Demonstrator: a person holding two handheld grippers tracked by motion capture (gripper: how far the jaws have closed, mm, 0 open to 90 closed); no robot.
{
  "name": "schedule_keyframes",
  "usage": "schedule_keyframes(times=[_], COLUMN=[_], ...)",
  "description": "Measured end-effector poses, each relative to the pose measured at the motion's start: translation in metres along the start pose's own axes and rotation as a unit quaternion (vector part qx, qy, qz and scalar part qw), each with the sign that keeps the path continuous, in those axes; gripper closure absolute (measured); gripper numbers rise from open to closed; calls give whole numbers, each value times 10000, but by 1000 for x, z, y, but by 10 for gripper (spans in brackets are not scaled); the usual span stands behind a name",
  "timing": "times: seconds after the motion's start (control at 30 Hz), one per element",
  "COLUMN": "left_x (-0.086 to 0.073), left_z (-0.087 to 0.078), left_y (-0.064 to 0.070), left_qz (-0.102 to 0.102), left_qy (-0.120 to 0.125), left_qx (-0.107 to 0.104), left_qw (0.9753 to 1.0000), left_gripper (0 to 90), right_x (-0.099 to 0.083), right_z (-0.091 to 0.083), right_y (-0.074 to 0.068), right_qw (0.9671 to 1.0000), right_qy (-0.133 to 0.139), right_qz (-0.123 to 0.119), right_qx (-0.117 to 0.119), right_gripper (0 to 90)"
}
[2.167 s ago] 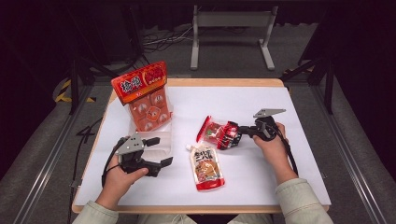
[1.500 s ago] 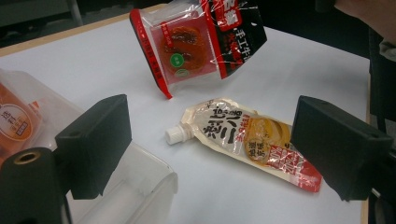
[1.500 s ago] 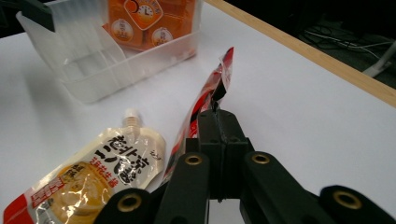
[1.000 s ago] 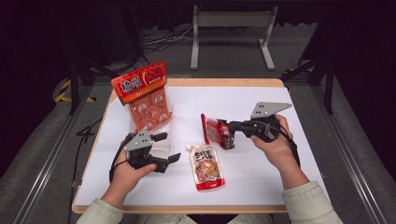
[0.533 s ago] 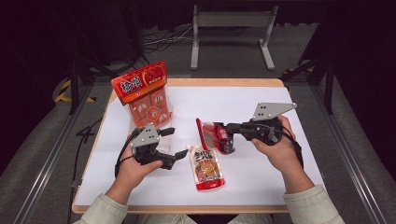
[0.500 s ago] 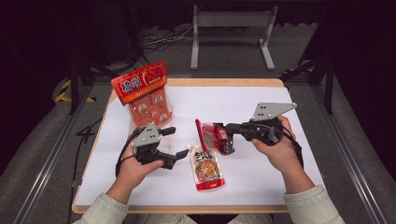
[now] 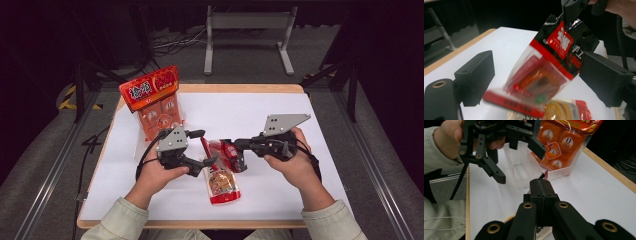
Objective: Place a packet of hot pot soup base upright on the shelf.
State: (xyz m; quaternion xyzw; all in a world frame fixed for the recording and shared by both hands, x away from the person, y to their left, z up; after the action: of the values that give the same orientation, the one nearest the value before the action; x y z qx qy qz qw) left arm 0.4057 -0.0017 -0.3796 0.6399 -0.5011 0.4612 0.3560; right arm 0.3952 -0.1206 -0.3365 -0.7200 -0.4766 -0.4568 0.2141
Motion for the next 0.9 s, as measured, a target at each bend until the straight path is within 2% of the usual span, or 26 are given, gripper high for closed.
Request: schedule_keyframes(times=[0.07, 0.1, 0.27, 0.4, 0.53, 0.63, 0.73, 0.83, 0.9], left_x=[2, 2, 3, 0, 1, 0, -1, 0, 0], left_z=[7, 9, 15, 21, 25, 26, 28, 28, 28], left_y=[1, 1, 1, 4, 8, 10, 11, 11, 11], left_qz=[-48, -59, -53, -63, -19, -18, 168, 188, 187], left_qy=[44, 38, 39, -55, -5, -11, -55, -41, -40], left_qx=[-213, -254, -369, -500, -657, -737, -710, -720, -715], left_qw=[9998, 9997, 9993, 9987, 9978, 9973, 9973, 9972, 9973], left_gripper=[137, 141, 160, 164, 182, 233, 362, 466, 486], right_x=[2, 2, 4, 4, 5, 6, 8, 8, 8], right_z=[2, 3, 6, 8, 10, 11, 11, 10, 10], right_y=[-4, -6, -10, -12, -15, -16, -16, -14, -14], right_qw=[10000, 9999, 9998, 9997, 9995, 9994, 9995, 9995, 9996], right_qy=[-6, -13, -11, -3, 0, 24, 81, 119, 128], right_qz=[-41, -58, -91, -107, -137, -137, -123, -98, -102], right_qx=[55, 89, 168, 221, 282, 308, 296, 260, 243], right_gripper=[900, 900, 900, 900, 900, 900, 900, 900, 900])
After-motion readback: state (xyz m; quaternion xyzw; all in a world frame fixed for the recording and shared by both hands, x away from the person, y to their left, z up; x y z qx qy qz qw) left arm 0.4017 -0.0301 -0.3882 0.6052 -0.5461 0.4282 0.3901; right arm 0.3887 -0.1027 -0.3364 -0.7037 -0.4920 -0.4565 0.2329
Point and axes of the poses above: each handheld gripper's, and its own axes: z roughly forward along the jaws, x roughly out of its top, y roughly to its right, the point moved 10 cm from there along z, roughly forward along the jaws, and after that the axes turned 6 degrees about -x, right-handed, at the moved point
